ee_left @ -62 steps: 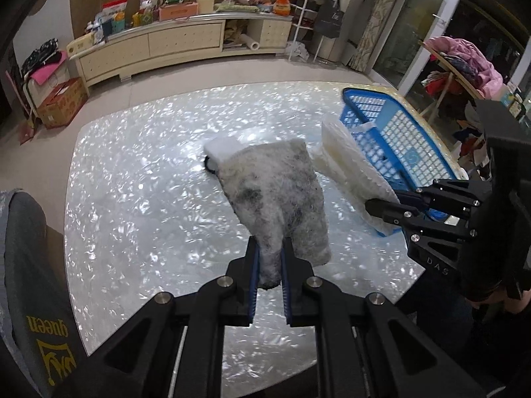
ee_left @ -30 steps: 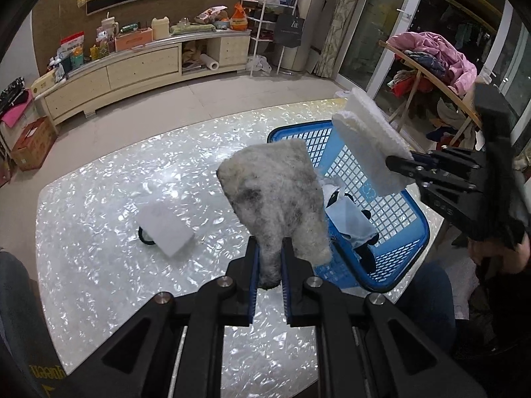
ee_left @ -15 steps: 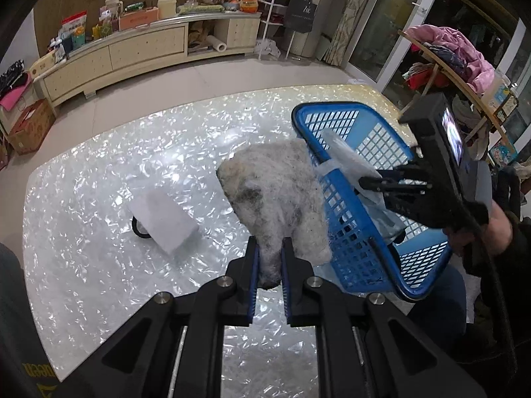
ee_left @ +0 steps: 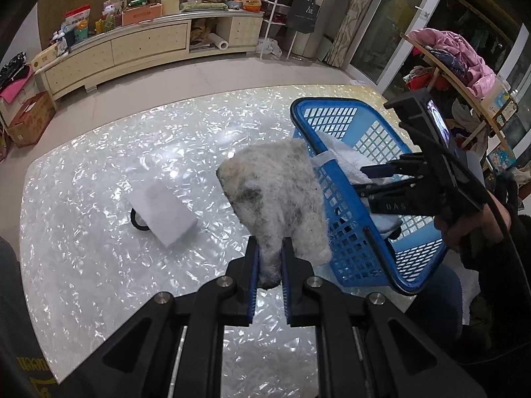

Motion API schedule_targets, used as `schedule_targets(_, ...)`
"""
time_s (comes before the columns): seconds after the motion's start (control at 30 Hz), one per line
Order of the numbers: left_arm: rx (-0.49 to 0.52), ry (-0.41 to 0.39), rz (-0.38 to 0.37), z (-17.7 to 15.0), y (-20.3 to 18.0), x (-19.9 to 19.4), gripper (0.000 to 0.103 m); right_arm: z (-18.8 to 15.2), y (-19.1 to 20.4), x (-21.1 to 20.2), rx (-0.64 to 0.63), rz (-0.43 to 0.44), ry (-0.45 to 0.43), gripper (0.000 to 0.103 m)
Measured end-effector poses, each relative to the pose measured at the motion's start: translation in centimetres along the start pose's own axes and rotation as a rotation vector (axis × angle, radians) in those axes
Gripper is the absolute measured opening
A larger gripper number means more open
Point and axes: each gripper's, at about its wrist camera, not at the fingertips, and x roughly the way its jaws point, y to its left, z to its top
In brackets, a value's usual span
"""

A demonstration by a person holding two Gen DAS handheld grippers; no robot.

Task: Organize soft objects
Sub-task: 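Open the right gripper to drop the waffle towel into the basket, then lower the grey felt pad into the basket and open the left gripper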

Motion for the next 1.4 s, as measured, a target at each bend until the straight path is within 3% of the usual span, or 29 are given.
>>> schedule_targets(0.13, 0.004, -0.017, 0.006, -0.3, -0.6, -1.3, 0.011, -2.2, 0.7, -0.8, -0.016, -0.023, -0.009, 0.084)
schedule_targets(0.37, 0.028, -0.046, 0.015, 0.0, -2.3, -3.4, 0.011, -6.1, 1.0, -4.7, 0.000, -0.035, -0.080, 0.103)
schedule_targets(0.63, 0.088, -0.053, 0.006, 1.1, -6.0, -3.8, 0.011, -10.0, -1.2, -8.5, 0.092, -0.033, -0.184, 0.103)
schedule_targets(0.9, 0.163, -0.026, -0.002, 3.0, -10.1, -2.0, 0.011, -11.2, -5.1, -9.2, 0.173, -0.031, -0.266, 0.103)
schedule_targets(1.4, 0.264, 0.091, 0.005, 7.4, -14.3, 5.4, 0.011, -12.1, -8.0, -7.8, 0.244, 0.009, -0.251, 0.103)
